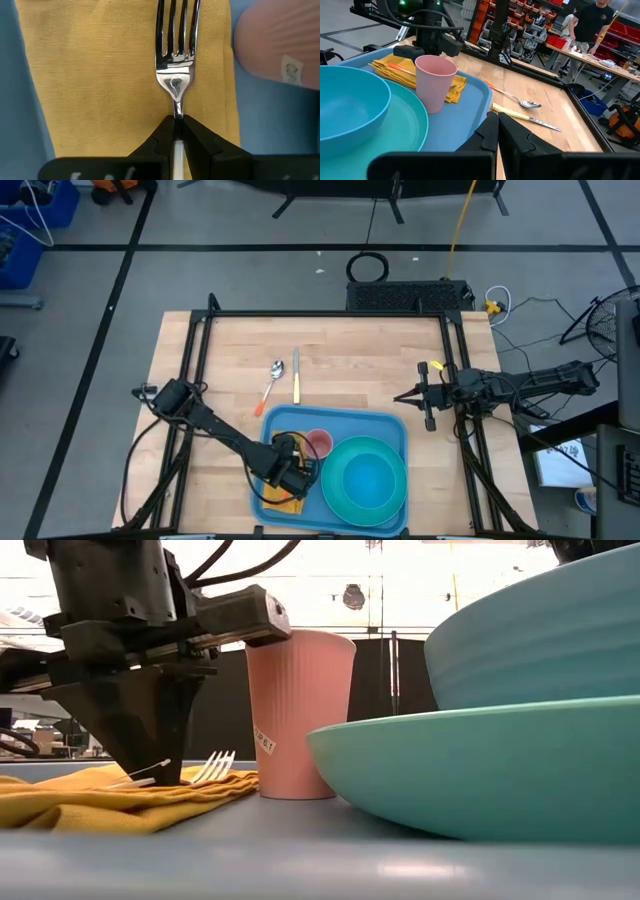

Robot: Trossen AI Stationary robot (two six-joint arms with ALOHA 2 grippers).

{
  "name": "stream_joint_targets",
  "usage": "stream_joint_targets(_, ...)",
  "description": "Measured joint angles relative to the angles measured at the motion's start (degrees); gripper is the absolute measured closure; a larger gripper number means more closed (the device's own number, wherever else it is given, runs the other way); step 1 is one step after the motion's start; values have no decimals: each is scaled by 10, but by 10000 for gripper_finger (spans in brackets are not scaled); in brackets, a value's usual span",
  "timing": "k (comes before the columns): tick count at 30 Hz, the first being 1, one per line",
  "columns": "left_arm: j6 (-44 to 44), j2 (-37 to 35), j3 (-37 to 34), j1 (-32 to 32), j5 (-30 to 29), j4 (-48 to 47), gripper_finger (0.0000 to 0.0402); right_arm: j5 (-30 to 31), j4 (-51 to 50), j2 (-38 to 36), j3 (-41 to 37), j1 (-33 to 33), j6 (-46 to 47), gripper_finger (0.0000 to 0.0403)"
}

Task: Set up tray
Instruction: Put the orange fork on the yellow napkin on the blue serving tray, then put the orange spoon to the left of the orange fork on the yellow napkin on the blue serving tray

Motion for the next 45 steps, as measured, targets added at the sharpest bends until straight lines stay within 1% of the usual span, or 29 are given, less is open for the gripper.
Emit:
stream_joint_targets(4, 13, -6, 0, 1, -3, -4, 353, 0, 0, 0, 0, 0, 1, 403)
stream_joint_targets(8, 16, -6, 0, 1, 3, -9, 315, 0, 0, 0, 0, 0, 1, 403)
stream_joint_targets(12, 24, -7, 0, 1, 35, -13, 267, 0, 0, 0, 0, 0, 1, 403)
stream_joint_targets(15, 45, -22, 0, 1, 68, -25, 236, 0, 0, 0, 0, 0, 1, 403)
stream_joint_targets(19, 85, -69, -1, 0, 120, -50, 209, 0, 0, 0, 0, 0, 1, 403)
stream_joint_targets(21, 103, -100, -1, 1, 121, -71, 200, 0, 0, 0, 0, 0, 1, 403)
stream_joint_targets(23, 125, -136, -1, 1, 109, -90, 196, 0, 0, 0, 0, 0, 1, 403)
stream_joint_targets(26, 183, -198, -1, 2, 65, -151, 195, 0, 1, 0, 0, 0, 1, 403)
stream_joint_targets(29, 257, -261, 0, 10, -29, -236, 195, 0, 1, 0, 0, 0, 1, 403)
stream_joint_targets(30, 269, -279, 0, 18, -60, -272, 195, 0, 1, 0, 0, 0, 1, 403)
stream_joint_targets(31, 285, -295, 0, 32, -76, -310, 195, 0, 2, 0, 0, 0, 1, 403)
stream_joint_targets(34, 339, -323, 0, 103, -86, -409, 195, 0, 6, 0, 0, 0, 8, 403)
stream_joint_targets(36, 390, -327, -1, 158, -93, -435, 195, 0, 7, 0, 0, 0, 15, 403)
stream_joint_targets(38, 480, -328, -3, 215, -95, -417, 195, 0, 7, 0, 0, 0, 16, 403)
stream_joint_targets(40, 547, -327, -3, 269, -95, -394, 195, 0, 7, 0, 0, 0, 16, 403)
stream_joint_targets(42, 608, -313, -3, 318, -95, -364, 195, 0, 6, 0, 0, 0, 20, 403)
stream_joint_targets(45, 684, -296, -9, 373, -99, -305, 195, 0, 5, 0, 0, 0, 20, 403)
